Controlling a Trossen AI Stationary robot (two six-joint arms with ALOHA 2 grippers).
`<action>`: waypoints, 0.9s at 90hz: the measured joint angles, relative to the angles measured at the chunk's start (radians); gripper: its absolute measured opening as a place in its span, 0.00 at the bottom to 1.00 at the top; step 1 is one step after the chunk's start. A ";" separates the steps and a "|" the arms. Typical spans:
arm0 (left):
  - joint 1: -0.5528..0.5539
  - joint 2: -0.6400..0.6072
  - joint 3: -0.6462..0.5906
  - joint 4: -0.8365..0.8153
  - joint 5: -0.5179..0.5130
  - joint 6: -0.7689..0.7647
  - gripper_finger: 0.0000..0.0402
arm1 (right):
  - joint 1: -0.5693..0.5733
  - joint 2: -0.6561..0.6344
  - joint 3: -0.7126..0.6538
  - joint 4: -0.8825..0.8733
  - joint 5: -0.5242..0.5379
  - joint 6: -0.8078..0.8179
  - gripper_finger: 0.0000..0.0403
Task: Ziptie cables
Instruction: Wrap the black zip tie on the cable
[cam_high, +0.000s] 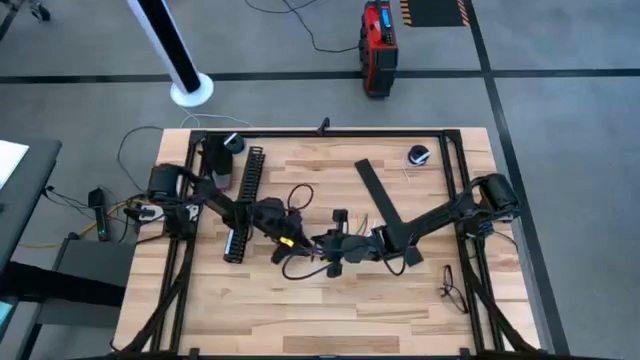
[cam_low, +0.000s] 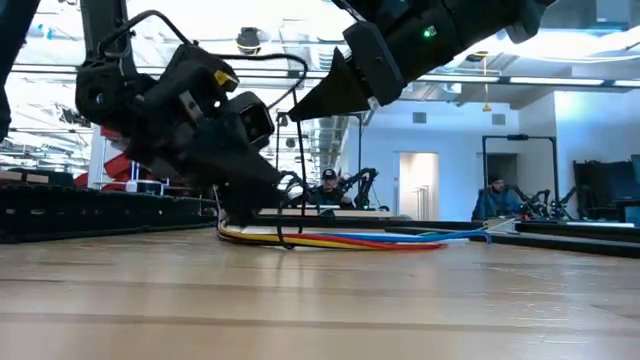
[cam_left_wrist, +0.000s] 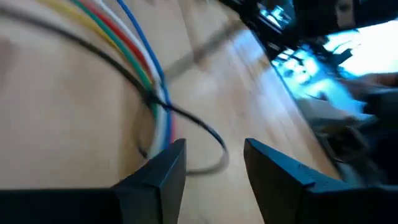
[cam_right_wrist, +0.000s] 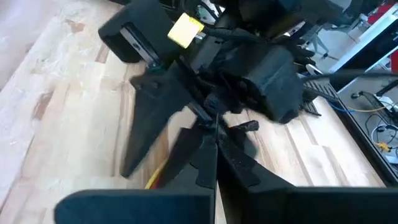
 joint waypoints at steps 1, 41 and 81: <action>0.001 -0.002 0.000 0.001 -0.007 0.008 0.39 | 0.000 0.000 0.000 0.000 0.000 0.000 0.00; 0.009 -0.018 0.000 0.012 -0.096 0.124 0.39 | -0.001 0.000 0.000 -0.004 -0.022 0.000 0.00; 0.019 -0.018 0.001 0.023 -0.130 0.187 0.19 | 0.000 0.000 0.000 -0.005 -0.030 0.000 0.00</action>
